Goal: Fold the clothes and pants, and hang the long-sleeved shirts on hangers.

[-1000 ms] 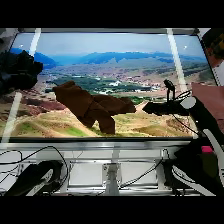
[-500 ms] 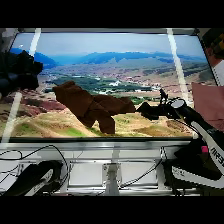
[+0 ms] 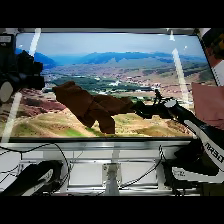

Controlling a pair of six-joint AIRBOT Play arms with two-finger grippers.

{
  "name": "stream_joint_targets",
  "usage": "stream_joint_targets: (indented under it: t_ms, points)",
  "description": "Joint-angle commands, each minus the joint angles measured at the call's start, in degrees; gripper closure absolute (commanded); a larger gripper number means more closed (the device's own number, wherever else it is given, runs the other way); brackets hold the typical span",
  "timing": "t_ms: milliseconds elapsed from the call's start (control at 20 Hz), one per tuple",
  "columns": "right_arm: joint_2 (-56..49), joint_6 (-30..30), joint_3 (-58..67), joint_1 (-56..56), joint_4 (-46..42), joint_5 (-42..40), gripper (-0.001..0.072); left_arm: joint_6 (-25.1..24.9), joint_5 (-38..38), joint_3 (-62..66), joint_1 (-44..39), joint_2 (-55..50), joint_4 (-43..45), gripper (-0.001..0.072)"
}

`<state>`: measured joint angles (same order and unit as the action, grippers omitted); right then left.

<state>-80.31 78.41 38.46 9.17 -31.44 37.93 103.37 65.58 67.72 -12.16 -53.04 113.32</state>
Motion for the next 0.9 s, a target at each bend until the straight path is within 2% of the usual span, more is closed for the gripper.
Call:
stream_joint_targets:
  t_ms: [0, 50, 100, 150, 350, 600, 650, 700, 850]
  points:
    - [-0.6, 0.4, 0.6, 3.8, 0.2, -6.1, 0.0395, 0.0, 0.0, -0.1, 0.0, -1.9, 0.0, 0.0177]
    - [-0.6, 0.4, 0.6, 4.0, 0.2, -6.1, 0.0455, 0.0, 0.0, -0.1, 0.0, -2.3, 0.0, 0.0177]
    - [-0.6, 0.4, 0.6, 4.0, 0.0, -6.1, 0.0605, 0.0, -0.5, -0.1, 0.0, -2.8, 0.0, 0.0177]
    - [-0.5, 0.3, 0.6, 4.0, 0.1, -6.2, 0.0693, 0.0, -2.0, -0.2, 0.0, -3.2, 0.0, 0.0177]
    - [1.8, -0.7, 0.6, 4.0, -2.4, -6.6, 0.0693, 1.1, -12.7, -3.7, 0.8, -3.2, 0.2, 0.0178]
    - [8.3, -1.1, 0.6, 4.0, -9.2, -7.0, 0.0693, 10.7, -14.5, -16.7, 5.3, -3.7, 0.0, 0.0175]
    - [9.4, -1.1, 0.6, 4.0, -9.5, -7.1, 0.0692, 11.9, -15.1, -19.0, 6.2, -4.3, 0.0, 0.0137]
    - [10.0, -1.1, 0.6, 4.0, -9.5, -7.1, 0.0693, 13.0, -15.8, -20.5, 7.0, -5.0, 0.0, -0.0013]
    - [10.7, -1.1, 0.6, 4.0, -9.5, -7.1, 0.0693, 19.6, -16.6, -21.4, 9.6, -8.8, -0.1, -0.0007]
